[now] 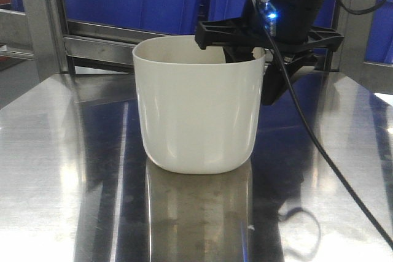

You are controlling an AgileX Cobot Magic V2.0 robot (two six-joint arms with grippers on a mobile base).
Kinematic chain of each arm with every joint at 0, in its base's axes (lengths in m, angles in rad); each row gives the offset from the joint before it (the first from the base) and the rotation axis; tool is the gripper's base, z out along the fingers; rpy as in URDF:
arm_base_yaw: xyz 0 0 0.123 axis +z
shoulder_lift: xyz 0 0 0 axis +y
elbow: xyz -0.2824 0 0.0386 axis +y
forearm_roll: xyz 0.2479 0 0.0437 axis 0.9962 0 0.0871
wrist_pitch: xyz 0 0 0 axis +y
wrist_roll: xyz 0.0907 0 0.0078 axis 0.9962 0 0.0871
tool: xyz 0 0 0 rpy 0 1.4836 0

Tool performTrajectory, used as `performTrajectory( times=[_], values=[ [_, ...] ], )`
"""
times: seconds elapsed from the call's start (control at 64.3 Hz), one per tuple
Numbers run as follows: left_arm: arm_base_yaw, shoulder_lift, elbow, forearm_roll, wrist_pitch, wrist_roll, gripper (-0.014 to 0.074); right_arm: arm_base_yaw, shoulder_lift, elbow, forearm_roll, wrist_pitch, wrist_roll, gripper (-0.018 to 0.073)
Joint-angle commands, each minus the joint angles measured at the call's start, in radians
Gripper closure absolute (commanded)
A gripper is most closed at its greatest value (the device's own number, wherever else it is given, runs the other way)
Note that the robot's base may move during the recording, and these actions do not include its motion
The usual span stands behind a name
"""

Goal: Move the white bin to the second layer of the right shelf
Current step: 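Close the right gripper on the bin rim and lift it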

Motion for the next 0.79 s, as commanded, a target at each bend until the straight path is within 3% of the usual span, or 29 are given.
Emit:
performTrajectory(
  times=[0.0, 0.155, 0.327, 0.777],
  values=[
    [-0.004, -0.014, 0.037, -0.005, -0.084, -0.004, 0.0512, 0.000, -0.031, -0.038, -0.008, -0.037, -0.001, 0.0174],
    [-0.004, -0.014, 0.037, -0.005, -0.084, -0.004, 0.0512, 0.000, -0.020, -0.038, -0.008, -0.053, -0.001, 0.0256],
    [-0.004, -0.014, 0.037, -0.005, -0.084, -0.004, 0.0512, 0.000, -0.034, -0.061, -0.037, -0.085, -0.001, 0.0541],
    [-0.004, -0.014, 0.037, -0.005, -0.084, -0.004, 0.0512, -0.006, -0.280, -0.109, -0.220, -0.238, -0.001, 0.0526]
  ],
)
